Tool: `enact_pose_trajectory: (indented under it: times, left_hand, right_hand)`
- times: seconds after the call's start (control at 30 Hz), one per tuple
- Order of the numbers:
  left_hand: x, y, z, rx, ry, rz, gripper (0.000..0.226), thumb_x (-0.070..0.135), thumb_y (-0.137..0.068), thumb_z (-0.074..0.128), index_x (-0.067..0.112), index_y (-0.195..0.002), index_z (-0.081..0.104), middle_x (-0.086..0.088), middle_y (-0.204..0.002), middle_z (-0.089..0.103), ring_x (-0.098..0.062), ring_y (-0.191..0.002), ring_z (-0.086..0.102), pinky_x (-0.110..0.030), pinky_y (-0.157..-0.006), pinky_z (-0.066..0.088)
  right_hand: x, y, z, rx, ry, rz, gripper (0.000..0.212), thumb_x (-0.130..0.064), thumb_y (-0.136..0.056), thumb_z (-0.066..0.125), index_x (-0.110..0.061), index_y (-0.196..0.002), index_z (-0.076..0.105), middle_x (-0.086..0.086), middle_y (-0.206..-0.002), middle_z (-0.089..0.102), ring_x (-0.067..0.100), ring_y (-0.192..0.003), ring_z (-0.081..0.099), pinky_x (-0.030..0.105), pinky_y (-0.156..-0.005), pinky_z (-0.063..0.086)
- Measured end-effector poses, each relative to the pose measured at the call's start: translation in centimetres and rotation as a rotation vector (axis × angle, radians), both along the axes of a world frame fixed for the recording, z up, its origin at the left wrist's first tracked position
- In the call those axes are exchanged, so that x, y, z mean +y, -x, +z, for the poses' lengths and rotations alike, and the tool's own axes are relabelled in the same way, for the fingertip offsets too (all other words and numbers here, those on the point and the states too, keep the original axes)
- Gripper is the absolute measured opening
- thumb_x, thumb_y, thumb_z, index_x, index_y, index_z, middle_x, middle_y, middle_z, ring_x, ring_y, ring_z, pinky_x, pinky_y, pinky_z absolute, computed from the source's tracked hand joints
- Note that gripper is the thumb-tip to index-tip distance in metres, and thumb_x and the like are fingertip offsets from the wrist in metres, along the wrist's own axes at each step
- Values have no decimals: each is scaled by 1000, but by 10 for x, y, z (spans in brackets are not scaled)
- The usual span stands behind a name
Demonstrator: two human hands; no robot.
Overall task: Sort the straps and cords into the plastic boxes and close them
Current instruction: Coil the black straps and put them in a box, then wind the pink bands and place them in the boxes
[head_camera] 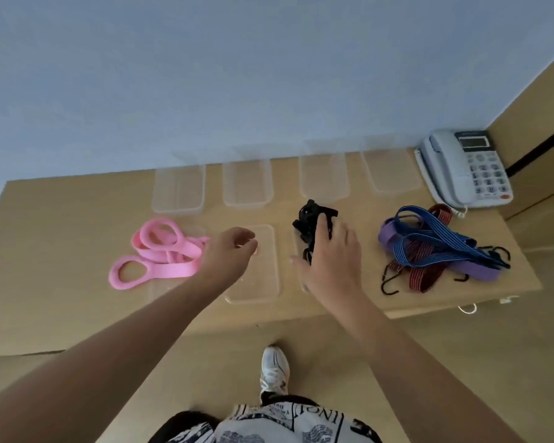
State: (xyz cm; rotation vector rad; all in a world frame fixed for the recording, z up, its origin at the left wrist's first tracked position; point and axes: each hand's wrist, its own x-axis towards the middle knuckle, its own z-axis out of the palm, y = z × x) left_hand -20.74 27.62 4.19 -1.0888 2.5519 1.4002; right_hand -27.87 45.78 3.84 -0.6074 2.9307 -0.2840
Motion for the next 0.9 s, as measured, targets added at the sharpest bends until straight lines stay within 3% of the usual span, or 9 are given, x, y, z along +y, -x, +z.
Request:
enact_pose_trajectory:
  times: [0.07, 0.17, 0.4, 0.53, 0.73, 0.9]
  left_hand:
    - [-5, -14, 6, 4, 33, 15, 23, 25, -94, 64, 23, -115, 72, 6, -104, 73, -14, -100, 65, -33, -90, 53]
    - [-19, -49, 13, 17, 92, 29, 26, 28, -95, 64, 22, -120, 70, 7, -107, 72, -12, -102, 64, -34, -95, 51]
    - [-71, -217, 5, -19, 224, 138, 37, 29, -95, 65, 22, -131, 63, 0, -124, 65, -18, -111, 60, -31, -93, 45]
    - [-84, -362, -12, -134, 252, 310, 44, 40, -94, 63, 28, -136, 57, 2, -134, 60, -20, -121, 57, -30, -93, 42]
    - [-59, -583, -45, -222, 136, 700, 49, 37, -95, 63, 20, -140, 53, -7, -141, 56, -28, -129, 50, -34, -104, 39]
    - [-20, -709, -66, -293, 34, 1007, 50, 34, -94, 63, 18, -141, 53, -10, -142, 54, -31, -128, 51, -37, -105, 40]
  right_hand:
    - [-13, -15, 6, 81, 72, 115, 83, -59, -89, 60, -12, -152, 32, 16, -149, 39, 35, -141, 32, 45, -119, 25]
    - [-44, -45, 10, 68, 158, 264, 70, -49, -88, 65, -13, -144, 45, 14, -138, 49, 34, -135, 38, 43, -118, 27]
    - [-117, -152, -4, -54, 105, 570, 63, -39, -91, 63, -16, -145, 41, 11, -131, 51, 32, -121, 46, 38, -106, 36]
    - [-158, -247, -12, -126, 37, 754, 66, -42, -93, 60, -19, -150, 35, 7, -138, 47, 29, -128, 41, 38, -108, 37]
    - [-207, -420, -27, -180, -83, 1134, 67, -47, -96, 58, -18, -152, 36, 5, -145, 45, 27, -134, 40, 37, -109, 38]
    - [-229, -537, -36, -218, -184, 1366, 67, -47, -97, 56, -20, -154, 33, 2, -149, 43, 25, -136, 38, 36, -112, 36]
